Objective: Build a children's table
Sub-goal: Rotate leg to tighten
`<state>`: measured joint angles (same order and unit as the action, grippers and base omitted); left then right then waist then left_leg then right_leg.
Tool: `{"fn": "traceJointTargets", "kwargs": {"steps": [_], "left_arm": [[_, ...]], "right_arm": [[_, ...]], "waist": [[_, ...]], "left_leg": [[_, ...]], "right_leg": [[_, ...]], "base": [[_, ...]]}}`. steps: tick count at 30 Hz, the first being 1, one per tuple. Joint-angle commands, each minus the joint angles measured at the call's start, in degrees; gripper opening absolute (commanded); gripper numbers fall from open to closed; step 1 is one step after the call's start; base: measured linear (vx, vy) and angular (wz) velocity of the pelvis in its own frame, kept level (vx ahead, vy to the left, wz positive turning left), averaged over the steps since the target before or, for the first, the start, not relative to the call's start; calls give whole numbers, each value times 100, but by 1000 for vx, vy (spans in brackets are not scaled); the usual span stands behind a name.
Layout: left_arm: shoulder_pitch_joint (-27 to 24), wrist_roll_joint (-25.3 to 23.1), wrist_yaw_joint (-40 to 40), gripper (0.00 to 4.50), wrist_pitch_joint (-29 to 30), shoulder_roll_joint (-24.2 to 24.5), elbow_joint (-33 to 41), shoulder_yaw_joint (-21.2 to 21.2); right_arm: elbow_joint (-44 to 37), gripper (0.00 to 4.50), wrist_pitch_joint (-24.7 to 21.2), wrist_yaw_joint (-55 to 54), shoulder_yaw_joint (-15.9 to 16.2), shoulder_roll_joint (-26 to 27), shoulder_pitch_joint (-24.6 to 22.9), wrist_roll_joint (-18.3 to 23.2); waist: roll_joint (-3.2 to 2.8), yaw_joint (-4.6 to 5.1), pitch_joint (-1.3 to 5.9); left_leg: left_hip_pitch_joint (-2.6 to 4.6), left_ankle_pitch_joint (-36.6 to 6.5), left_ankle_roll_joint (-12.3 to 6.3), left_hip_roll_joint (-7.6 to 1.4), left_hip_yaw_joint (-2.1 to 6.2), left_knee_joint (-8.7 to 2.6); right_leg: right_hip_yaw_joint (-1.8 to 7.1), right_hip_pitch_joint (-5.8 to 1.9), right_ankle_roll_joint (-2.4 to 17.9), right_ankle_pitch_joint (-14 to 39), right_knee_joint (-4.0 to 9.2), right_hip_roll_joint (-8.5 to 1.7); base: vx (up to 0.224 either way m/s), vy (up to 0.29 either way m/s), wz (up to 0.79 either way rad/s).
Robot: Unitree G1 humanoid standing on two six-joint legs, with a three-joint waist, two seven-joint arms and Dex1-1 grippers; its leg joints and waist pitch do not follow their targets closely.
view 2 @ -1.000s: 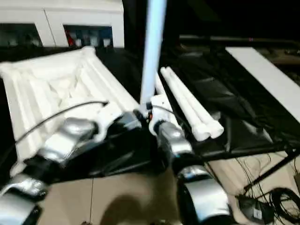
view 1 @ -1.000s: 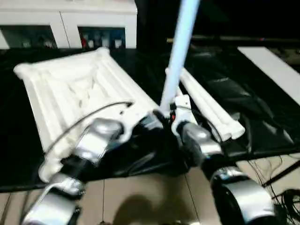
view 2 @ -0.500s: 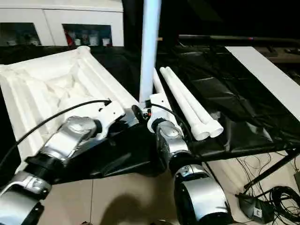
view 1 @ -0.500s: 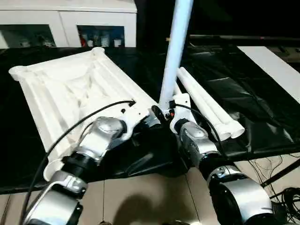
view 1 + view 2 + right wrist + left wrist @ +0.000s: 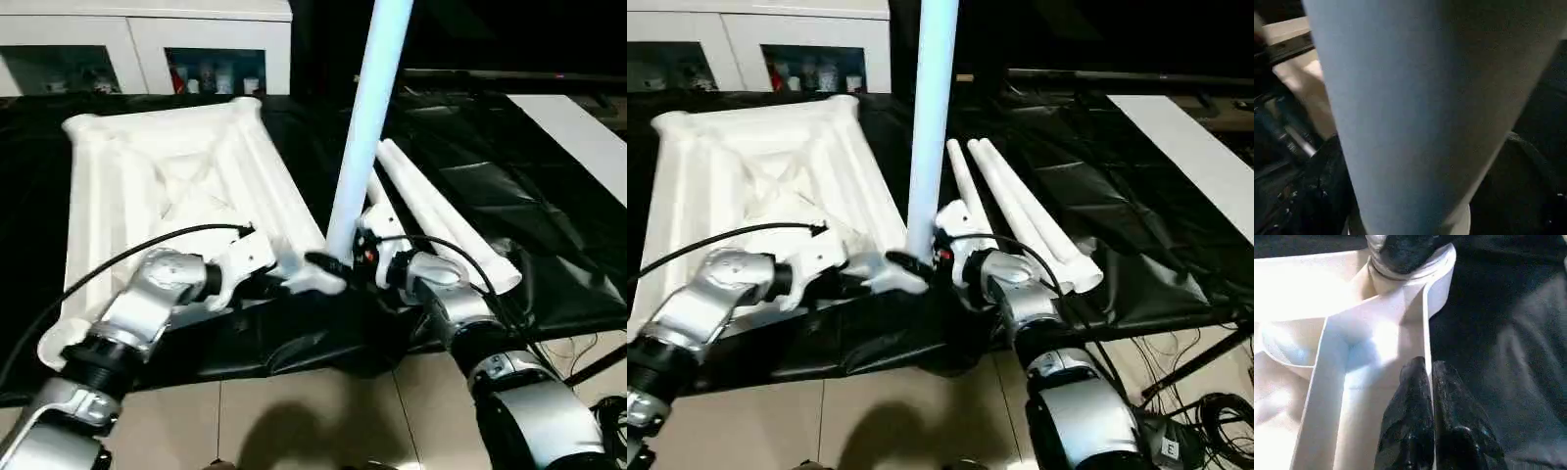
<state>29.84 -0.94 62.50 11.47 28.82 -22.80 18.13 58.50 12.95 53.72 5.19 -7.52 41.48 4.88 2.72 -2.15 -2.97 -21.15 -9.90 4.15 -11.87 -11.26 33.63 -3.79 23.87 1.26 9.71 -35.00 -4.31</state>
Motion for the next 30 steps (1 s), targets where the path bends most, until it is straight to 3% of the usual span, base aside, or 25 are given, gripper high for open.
{"fn": "traceJointTargets", "kwargs": {"steps": [1,7,8,12,13,19,25,28,30], "left_arm": [[-36,-43,316,0,-50,123,30,141],[31,-50,448,0,-194,233,-95,142],[38,-46,453,0,-206,246,-107,136],[60,-40,475,0,-223,257,-142,110],[60,-39,477,0,-223,257,-143,109],[73,-32,511,0,-245,255,-178,100],[83,-38,532,0,-259,253,-220,105],[93,-86,409,0,-190,232,-268,94],[216,-219,-147,0,55,48,-501,-3]], "right_arm": [[-61,385,-96,183,3,-249,-68,-32],[-26,385,-284,573,76,-258,-2,-84],[-27,359,-300,593,85,-261,-1,-80],[21,351,-361,616,51,-256,20,-7],[22,320,-369,620,46,-254,21,-1],[36,277,-447,731,3,-238,26,12],[30,266,-563,778,8,-235,-2,27],[113,266,-662,405,-43,-188,10,-7],[339,266,-656,-587,-181,-46,53,-90]], "waist": [[-92,10,361],[-71,8,367],[-71,4,368],[-75,2,364],[-75,2,365],[-72,2,367],[-80,-9,373],[-80,-5,364],[-69,20,344]], "left_leg": [[97,-1576,-137,-178,69,-394],[84,-1456,-115,-176,77,-393],[82,-1417,-125,-176,72,-390],[88,-1425,-123,-181,71,-392],[92,-1451,-109,-180,72,-391],[79,-1410,-108,-179,76,-390],[87,-1375,-113,-179,71,-385],[90,-1433,-83,-176,72,-392],[114,-1637,19,-167,81,-403]], "right_leg": [[277,-290,1411,1196,378,-340],[281,-296,1305,1322,377,-350],[280,-297,1321,1264,372,-348],[275,-286,1347,1254,369,-347],[277,-287,1339,1302,374,-351],[278,-294,1328,1289,367,-351],[272,-294,1349,1230,359,-344],[274,-286,1338,1308,370,-346],[281,-257,1237,1700,415,-354]], "base": [[0,0,0],[0,0,0],[0,0,0],[0,0,0],[0,0,0],[0,0,0],[0,0,0],[0,0,0],[0,0,0]]}}
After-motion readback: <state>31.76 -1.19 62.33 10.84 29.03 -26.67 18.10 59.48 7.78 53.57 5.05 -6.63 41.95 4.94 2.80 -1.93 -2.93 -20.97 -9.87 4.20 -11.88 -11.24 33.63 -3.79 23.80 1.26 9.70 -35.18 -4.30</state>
